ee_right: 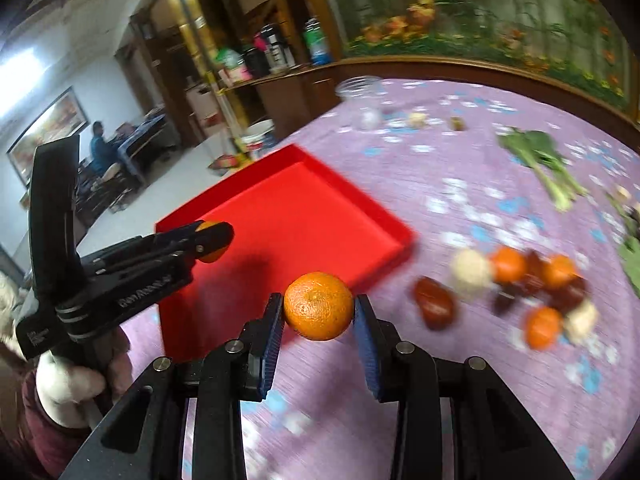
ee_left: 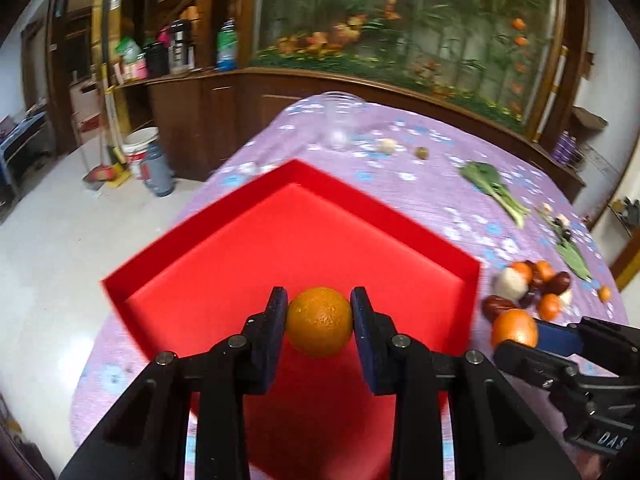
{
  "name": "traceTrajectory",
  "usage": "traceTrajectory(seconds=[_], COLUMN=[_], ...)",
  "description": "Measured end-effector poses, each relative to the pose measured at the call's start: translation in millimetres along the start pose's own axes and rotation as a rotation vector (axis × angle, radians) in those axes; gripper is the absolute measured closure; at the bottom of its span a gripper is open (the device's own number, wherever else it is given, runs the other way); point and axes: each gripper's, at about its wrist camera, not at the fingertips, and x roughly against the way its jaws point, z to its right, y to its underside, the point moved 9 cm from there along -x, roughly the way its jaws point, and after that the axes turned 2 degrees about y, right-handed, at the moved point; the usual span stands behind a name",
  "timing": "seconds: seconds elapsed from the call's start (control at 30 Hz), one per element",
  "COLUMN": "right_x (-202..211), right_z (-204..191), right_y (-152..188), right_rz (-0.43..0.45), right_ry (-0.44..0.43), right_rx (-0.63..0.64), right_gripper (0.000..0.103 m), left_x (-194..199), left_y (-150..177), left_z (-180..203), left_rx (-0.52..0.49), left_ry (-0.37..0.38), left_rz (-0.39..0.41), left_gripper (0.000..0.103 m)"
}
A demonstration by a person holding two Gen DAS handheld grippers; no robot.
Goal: Organize fruits
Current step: 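Carry both oranges over the red tray and open both grippers to drop them, then move both open grippers back to the fruit pile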
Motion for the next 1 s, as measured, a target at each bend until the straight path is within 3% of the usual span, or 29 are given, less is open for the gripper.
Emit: traceTrajectory(seconds=[0.3, 0.43, 0.5, 0.7, 0.87, 1.0], right_x=[-74, -79, -68, -20, -38, -59], right_z=[-45, -49, -48, 3, 26, 28], right_y=[-10, -11, -18, -25, -6, -8], right_rz=[-0.09, -0.097, -0.06, 0.058, -0.051, -0.079], right_ry=[-0.031, -0.032, -0.031, 0.13, 0.18, 0.212], right_rx=[0.052, 0.053, 0.047, -0.04, -0.135, -0.115], right_gripper=[0.063, 0.043, 0.041, 0.041, 0.041, 0.041], left_x=[-1, 10, 17, 32, 29, 28], left_y=[5, 1, -3, -8, -5, 0], left_z=[-37, -41, -42, -41, -33, -35], left_rx=[0.069, 0.088, 0.1, 0.115, 0.111, 0.116], left_ry=[-0.013, 0.003, 0.019, 0.037, 0.068, 0.072], left_rz=[-0.003, 0.032, 0.055, 0.106, 0.102, 0.094], left_gripper=[0.067, 0.052, 0.047, 0.045, 0.045, 0.045])
